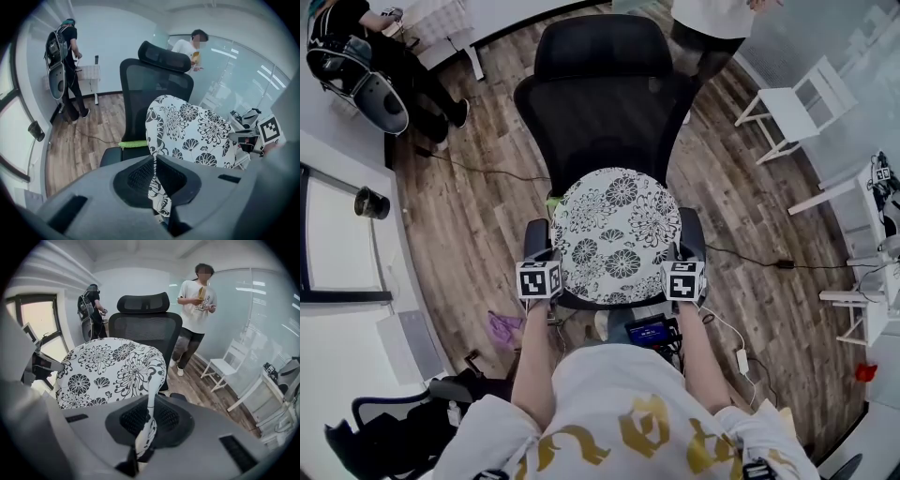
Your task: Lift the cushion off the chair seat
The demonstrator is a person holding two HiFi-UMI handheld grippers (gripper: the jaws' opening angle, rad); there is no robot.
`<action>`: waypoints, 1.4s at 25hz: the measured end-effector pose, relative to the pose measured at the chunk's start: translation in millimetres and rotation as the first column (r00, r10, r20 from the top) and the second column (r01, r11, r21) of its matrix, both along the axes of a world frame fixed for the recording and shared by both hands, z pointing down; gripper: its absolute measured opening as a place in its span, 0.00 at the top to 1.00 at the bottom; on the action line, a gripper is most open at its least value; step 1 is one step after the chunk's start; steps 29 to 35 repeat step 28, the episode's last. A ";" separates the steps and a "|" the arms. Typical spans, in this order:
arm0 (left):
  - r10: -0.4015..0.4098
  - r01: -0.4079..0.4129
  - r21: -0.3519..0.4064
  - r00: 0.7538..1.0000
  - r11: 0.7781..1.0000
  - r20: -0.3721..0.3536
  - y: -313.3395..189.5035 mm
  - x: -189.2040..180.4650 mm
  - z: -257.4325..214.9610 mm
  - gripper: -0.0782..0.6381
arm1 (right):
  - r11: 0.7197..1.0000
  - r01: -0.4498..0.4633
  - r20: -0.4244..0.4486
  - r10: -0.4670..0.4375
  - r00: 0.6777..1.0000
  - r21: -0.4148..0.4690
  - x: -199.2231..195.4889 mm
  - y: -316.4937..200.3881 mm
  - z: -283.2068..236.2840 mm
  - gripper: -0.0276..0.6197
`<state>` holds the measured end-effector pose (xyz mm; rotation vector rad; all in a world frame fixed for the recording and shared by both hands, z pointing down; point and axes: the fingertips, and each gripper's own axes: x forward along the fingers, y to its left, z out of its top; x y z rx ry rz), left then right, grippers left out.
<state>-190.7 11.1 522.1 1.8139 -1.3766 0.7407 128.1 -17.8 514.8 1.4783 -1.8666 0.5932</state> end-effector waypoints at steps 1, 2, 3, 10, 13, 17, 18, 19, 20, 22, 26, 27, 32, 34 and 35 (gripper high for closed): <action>0.001 -0.001 0.003 1.000 1.000 0.001 0.1 0.0 -1.7 0.86 | 1.000 -0.004 -0.001 0.004 1.000 0.001 0.7 1.1 -0.3 0.92; 0.002 -0.002 0.005 1.000 1.000 0.002 0.6 0.1 -2.7 0.86 | 1.000 -0.003 -0.008 0.003 1.000 0.000 1.7 2.5 0.0 0.92; 0.002 -0.002 0.005 1.000 1.000 0.003 1.5 0.7 -3.0 0.86 | 1.000 0.004 -0.019 -0.004 1.000 -0.003 2.5 4.2 0.2 0.92; 0.005 -0.005 0.009 1.000 1.000 0.005 4.5 4.3 -3.8 0.86 | 1.000 -0.003 -0.017 0.003 1.000 0.003 6.9 8.9 2.9 0.92; 0.006 -0.006 0.003 1.000 1.000 0.005 5.3 3.7 -2.2 0.86 | 1.000 0.008 -0.020 -0.007 1.000 0.007 5.7 8.2 3.8 0.92; 0.007 -0.007 0.006 1.000 1.000 0.004 3.8 5.1 -2.6 0.86 | 1.000 -0.001 -0.019 0.001 1.000 0.005 8.4 8.3 5.8 0.93; 0.007 -0.007 0.006 1.000 1.000 0.005 3.8 5.3 -3.0 0.86 | 1.000 0.000 -0.019 0.000 1.000 0.004 8.7 8.6 5.2 0.93; 0.007 -0.007 0.007 1.000 1.000 0.007 3.7 5.1 -3.5 0.86 | 1.000 -0.002 -0.017 0.002 1.000 0.003 9.0 8.9 4.9 0.93; 0.006 -0.007 0.009 1.000 1.000 0.009 3.4 4.9 -4.0 0.86 | 1.000 -0.005 -0.015 0.005 1.000 0.003 9.4 9.3 5.0 0.93; 0.006 -0.006 0.012 1.000 1.000 0.010 3.1 4.8 -4.4 0.86 | 1.000 -0.009 -0.014 0.009 1.000 0.002 10.1 10.0 5.2 0.93; -0.004 0.003 0.019 1.000 1.000 0.017 1.0 2.6 -2.3 0.86 | 1.000 -0.007 -0.022 0.007 1.000 0.005 10.6 10.4 7.1 0.93; -0.007 0.007 0.020 1.000 1.000 0.018 -0.1 1.9 -1.6 0.86 | 1.000 -0.001 -0.025 0.001 1.000 0.010 10.0 9.5 7.1 0.93; -0.011 0.010 0.021 1.000 1.000 0.019 -1.1 1.2 -0.9 0.86 | 1.000 0.006 -0.029 -0.005 1.000 0.014 9.4 8.7 7.1 0.92; -0.011 0.010 0.021 1.000 1.000 0.019 -1.1 1.2 -0.9 0.86 | 1.000 0.006 -0.029 -0.005 1.000 0.014 9.4 8.7 7.1 0.92; -0.011 0.010 0.021 1.000 1.000 0.019 -1.1 1.2 -0.9 0.86 | 1.000 0.006 -0.029 -0.005 1.000 0.014 9.4 8.7 7.1 0.92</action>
